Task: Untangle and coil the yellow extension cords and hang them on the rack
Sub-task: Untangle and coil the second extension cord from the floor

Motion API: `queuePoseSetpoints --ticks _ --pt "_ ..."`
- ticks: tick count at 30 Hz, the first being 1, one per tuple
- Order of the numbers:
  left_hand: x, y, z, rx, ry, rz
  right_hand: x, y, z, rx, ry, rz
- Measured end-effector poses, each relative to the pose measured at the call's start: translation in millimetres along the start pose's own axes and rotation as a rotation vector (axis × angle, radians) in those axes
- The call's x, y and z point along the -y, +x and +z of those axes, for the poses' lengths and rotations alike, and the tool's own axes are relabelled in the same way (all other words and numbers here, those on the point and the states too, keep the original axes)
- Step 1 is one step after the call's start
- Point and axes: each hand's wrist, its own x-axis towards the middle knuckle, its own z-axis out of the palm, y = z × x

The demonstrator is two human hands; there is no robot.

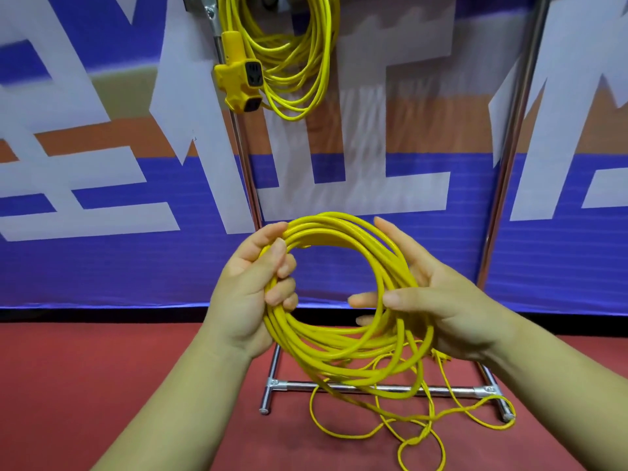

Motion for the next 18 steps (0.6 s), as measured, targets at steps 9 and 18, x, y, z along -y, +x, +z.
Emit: queuePoseSetpoints --ticks 9,18 --pt "11.9 0.5 -8.8 0.085 0.053 -0.013 9.7 10.5 13.6 -0.228 0.161 -0.092" --pt "8.0 -3.9 -8.3 0.266 0.108 -0.020 14.4 11.7 14.9 -0.361 0.068 -0.151"
